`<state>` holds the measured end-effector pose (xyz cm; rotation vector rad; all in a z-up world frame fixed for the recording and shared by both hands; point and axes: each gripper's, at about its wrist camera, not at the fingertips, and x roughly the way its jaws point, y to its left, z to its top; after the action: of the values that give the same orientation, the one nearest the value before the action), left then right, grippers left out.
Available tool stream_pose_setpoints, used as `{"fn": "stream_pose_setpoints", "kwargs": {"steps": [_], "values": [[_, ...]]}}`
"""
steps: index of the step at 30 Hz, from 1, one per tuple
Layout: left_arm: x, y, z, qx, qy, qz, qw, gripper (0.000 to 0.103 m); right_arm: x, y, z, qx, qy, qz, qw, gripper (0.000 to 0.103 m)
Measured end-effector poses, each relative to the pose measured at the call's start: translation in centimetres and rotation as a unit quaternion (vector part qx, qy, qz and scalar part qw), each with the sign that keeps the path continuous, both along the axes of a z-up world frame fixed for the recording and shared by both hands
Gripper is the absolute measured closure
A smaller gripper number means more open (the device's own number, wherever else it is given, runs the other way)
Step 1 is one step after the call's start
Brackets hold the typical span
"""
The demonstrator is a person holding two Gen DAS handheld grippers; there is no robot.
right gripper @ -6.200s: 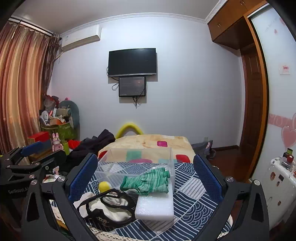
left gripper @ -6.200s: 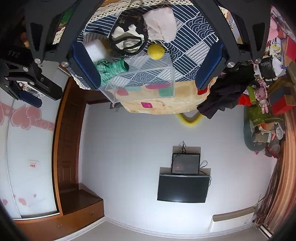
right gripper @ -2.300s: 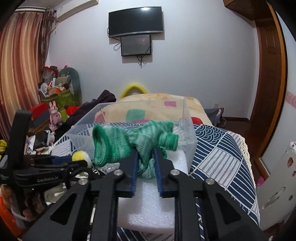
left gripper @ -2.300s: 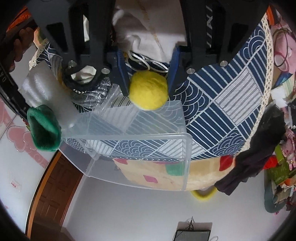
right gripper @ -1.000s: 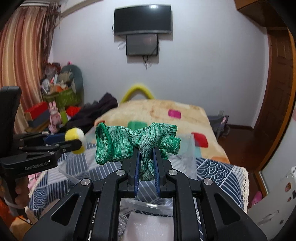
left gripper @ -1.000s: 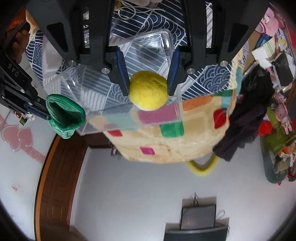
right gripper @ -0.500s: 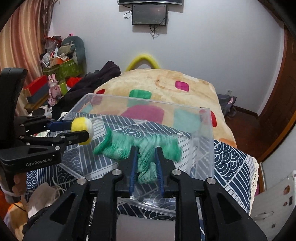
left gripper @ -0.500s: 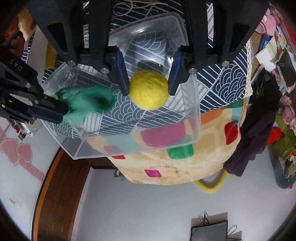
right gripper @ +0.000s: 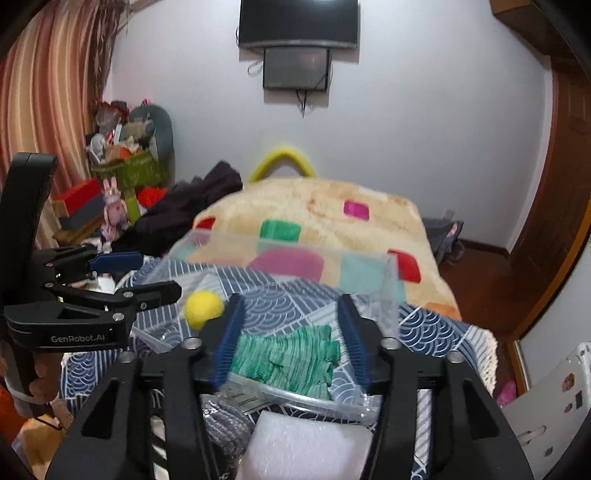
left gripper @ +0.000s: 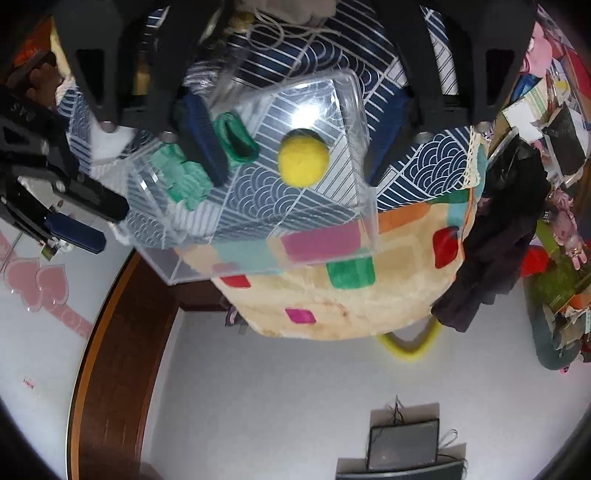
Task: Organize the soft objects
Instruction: 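Carry the ball and glove over the clear box and release both, then grasp the white foam block with the right tool while the left tool grasps the black-strapped mask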
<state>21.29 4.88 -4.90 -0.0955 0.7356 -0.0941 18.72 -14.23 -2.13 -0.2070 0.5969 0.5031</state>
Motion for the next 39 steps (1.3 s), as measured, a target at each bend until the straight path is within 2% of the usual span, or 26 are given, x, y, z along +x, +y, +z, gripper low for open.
{"fn": "stream_pose_setpoints", "kwargs": {"steps": [1,2,5,7,11,14,22,29,30,34,35,37,38,39], "values": [[-0.5,0.0,0.5,-0.004,-0.009,0.004,0.9999,0.008,-0.5,-0.2,0.5,0.004,-0.01,-0.002,1.0,0.038],[-1.0,0.0,0.9,-0.005,-0.016,0.007,0.9998,0.006,-1.1,-0.4,0.9,0.009,-0.021,-0.004,1.0,0.037],[-2.6,-0.3,2.0,-0.002,-0.036,0.014,0.9993,0.004,-2.5,-0.6,1.6,0.015,-0.047,-0.004,0.999,0.036],[-3.6,-0.6,2.3,-0.001,-0.043,0.013,0.999,0.004,-3.4,-0.9,1.8,0.017,-0.057,-0.004,0.998,0.027],[-5.6,-1.6,2.0,0.008,-0.052,0.009,0.9986,0.002,-5.0,-1.7,1.4,0.025,-0.071,-0.013,0.997,0.023],[-6.7,-2.4,1.2,0.012,-0.05,0.0,0.9987,0.002,-5.5,-2.1,0.5,0.029,-0.059,-0.018,0.998,0.023],[-8.4,-4.2,-2.6,0.015,-0.012,-0.025,0.9995,0.002,-6.4,-3.5,-2.8,0.026,-0.022,-0.045,0.998,0.022],[-9.2,-4.6,-5.6,-0.001,0.009,-0.028,0.9996,0.002,-6.8,-3.9,-5.7,0.021,0.02,-0.06,0.998,0.022],[-9.2,-4.6,-6.0,-0.003,0.013,-0.027,0.9995,0.005,-6.7,-4.0,-6.0,0.022,0.026,-0.063,0.997,0.022],[-8.7,-5.2,-7.5,-0.013,0.041,-0.039,0.9983,0.03,-7.2,-4.8,-6.9,0.025,0.038,-0.071,0.996,0.022],[-8.5,-5.3,-7.8,-0.02,0.048,-0.044,0.9977,0.034,-7.2,-4.8,-7.1,0.025,0.042,-0.071,0.996,0.022],[-8.6,-5.7,-8.1,-0.02,0.05,-0.045,0.9975,0.049,-7.0,-4.8,-7.5,0.025,0.05,-0.074,0.996,0.021],[-8.6,-5.8,-8.2,-0.017,0.048,-0.045,0.9977,0.053,-6.9,-4.8,-7.6,0.028,0.056,-0.072,0.995,0.021],[-8.8,-5.8,-8.2,-0.014,0.042,-0.045,0.998,0.065,-6.8,-4.9,-7.7,0.033,0.062,-0.07,0.995,0.021]]}}
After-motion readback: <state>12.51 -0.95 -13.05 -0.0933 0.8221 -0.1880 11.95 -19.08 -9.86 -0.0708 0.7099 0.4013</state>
